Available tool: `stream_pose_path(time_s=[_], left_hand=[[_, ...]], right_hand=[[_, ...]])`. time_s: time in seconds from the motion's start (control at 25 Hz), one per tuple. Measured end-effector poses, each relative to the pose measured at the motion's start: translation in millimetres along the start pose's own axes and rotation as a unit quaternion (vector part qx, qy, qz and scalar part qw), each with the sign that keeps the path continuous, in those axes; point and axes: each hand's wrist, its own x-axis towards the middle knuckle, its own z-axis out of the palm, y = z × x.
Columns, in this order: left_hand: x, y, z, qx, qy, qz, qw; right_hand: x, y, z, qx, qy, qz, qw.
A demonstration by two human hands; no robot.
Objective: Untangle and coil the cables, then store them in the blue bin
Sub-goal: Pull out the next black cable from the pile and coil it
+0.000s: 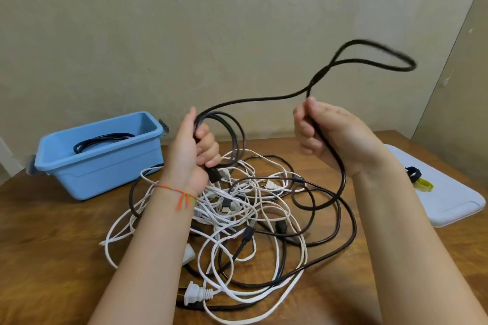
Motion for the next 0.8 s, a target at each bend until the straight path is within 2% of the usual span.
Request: stream_pose_path(time_s=[0.08,0.2,0.32,0.44,0.56,0.6,0.64,0.68,0.72,0.76,0.8], left_hand=[[2,1,-3,-0.013,0.051,0.043,0.998],[2,0,-2,0.039,0.064,0.070,0.995],[-3,-4,4,0.102,0.004,0.066,0.993],[-5,-7,6,0.159,-0.012,0.046,0.986],[-4,-5,4,0.166,0.010,0.025,0.986],[-3,-4,3,0.168,0.011,0.010,0.986],[-3,-4,3,0.178,0.005,-0.012,0.984],[-3,-5,3,0.196,-0.007,-0.039,0.980],[-4,-6,4,0.216,-0.021,-0.066,0.974],[-4,-8,4,0.229,-0.035,-0.090,0.969],[-4,-9,5,0.229,-0.050,-0.110,0.966]], right_hand=[[4,3,-6,0.047,0.063,0.013,0.997],[9,13,-7,-0.124,0.168,0.060,0.976],[11,20,-2,-0.333,0.232,0.119,0.906],[11,20,-1,-0.477,0.250,0.152,0.829],[5,14,-4,-0.519,0.201,0.207,0.804],[2,13,-5,-0.560,0.192,0.246,0.767],[1,11,-3,-0.618,0.193,0.285,0.707],[0,10,1,-0.671,0.197,0.307,0.645],[-1,9,7,-0.703,0.208,0.303,0.608],[0,7,12,-0.718,0.225,0.270,0.601],[0,5,19,-0.715,0.240,0.211,0.621]])
